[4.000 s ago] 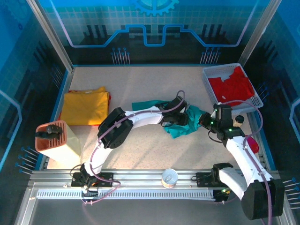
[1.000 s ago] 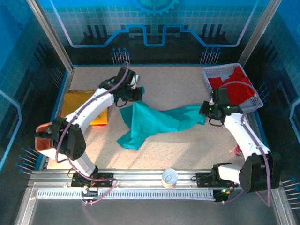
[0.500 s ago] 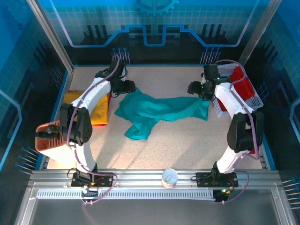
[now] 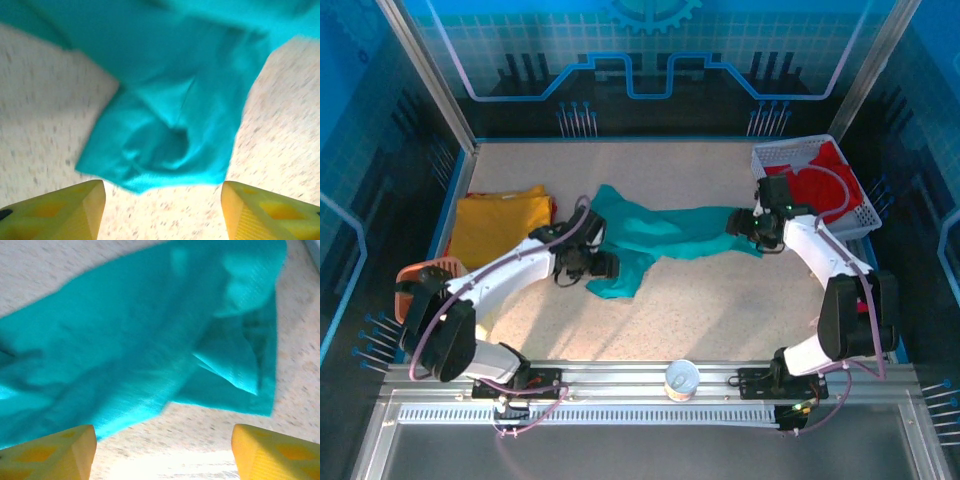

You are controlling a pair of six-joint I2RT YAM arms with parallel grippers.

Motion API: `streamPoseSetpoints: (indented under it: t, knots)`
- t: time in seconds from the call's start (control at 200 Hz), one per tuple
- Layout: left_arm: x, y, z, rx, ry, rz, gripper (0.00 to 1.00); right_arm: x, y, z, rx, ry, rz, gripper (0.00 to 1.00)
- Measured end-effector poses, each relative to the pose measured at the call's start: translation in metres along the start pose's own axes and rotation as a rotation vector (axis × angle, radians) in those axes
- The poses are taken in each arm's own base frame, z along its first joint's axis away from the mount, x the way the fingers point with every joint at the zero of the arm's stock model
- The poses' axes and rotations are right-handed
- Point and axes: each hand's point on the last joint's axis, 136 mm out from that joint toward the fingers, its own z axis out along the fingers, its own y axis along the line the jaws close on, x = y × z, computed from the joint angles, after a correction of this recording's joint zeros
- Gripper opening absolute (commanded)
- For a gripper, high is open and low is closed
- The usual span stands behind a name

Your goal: Fold and stack the t-shirts

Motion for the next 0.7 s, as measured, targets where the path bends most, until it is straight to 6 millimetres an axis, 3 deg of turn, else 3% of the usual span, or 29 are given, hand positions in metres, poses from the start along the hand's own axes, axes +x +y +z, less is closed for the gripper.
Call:
streamPoseSetpoints:
  t: [0.12,0.255,0.49,0.7]
  knots:
    - [0.032,0.007,0.011,-0.014,0.042,-0.03,0.66,0.02,-0.023,0.015,0.033,0.037,0.041,0.69]
    - [0.046,0.011,0.024,-0.019,0.055,-0.063,0.66,0.027,-0.032,0.021,0.04,0.046,0.066,0.65]
    - [0.037,0.014,0.044,-0.032,0.01,-0.102,0.58,0.024,-0.049,0.024,0.066,0.024,0.131,0.51]
    - [0.021,0.014,0.057,-0.04,-0.056,-0.118,0.47,0.02,-0.052,0.034,0.077,0.032,0.145,0.45]
